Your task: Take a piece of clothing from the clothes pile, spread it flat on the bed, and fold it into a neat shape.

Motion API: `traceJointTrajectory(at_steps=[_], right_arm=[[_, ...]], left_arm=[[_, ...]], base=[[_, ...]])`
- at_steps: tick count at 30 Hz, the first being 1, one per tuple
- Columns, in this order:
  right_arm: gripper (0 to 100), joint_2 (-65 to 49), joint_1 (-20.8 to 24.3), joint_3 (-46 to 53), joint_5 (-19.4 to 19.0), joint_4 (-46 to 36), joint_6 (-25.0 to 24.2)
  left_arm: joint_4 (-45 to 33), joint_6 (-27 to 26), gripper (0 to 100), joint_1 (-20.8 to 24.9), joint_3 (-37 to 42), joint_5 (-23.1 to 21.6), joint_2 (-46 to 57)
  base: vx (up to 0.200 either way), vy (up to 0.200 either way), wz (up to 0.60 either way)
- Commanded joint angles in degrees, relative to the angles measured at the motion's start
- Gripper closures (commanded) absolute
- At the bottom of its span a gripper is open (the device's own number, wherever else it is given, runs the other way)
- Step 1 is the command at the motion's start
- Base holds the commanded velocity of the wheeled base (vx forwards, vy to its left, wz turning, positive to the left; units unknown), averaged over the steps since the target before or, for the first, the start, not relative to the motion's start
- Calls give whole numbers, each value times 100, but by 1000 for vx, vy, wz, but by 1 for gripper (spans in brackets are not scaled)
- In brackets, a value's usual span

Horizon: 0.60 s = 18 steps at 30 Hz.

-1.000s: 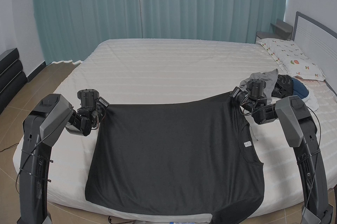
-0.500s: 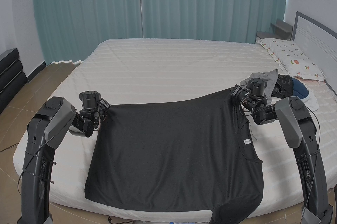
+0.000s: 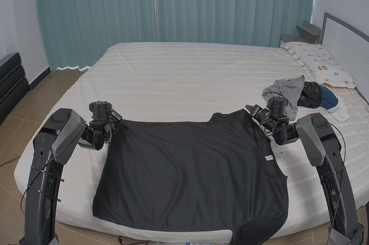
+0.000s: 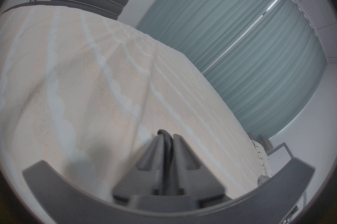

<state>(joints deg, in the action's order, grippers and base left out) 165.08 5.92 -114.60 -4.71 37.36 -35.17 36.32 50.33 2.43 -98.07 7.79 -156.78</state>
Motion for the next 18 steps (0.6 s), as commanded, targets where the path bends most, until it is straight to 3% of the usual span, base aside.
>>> traceJointTrajectory(at_steps=[1,7,10,18], right_arm=[[0,24,-4,1,14,-10,-7],[0,-249,-109,8,66,-19,-60],[0,-521,-153,465,49,43,-78],[0,-723,-188,1037,-215,34,-87]], left_arm=[[7,3,0,-5,-36,3,-45],[51,29,0,-14,25,21,16],[51,99,0,-32,157,74,210],[130,389,0,-32,755,-67,711]], base=[[0,0,0],[0,0,0],[0,0,0],[0,0,0]])
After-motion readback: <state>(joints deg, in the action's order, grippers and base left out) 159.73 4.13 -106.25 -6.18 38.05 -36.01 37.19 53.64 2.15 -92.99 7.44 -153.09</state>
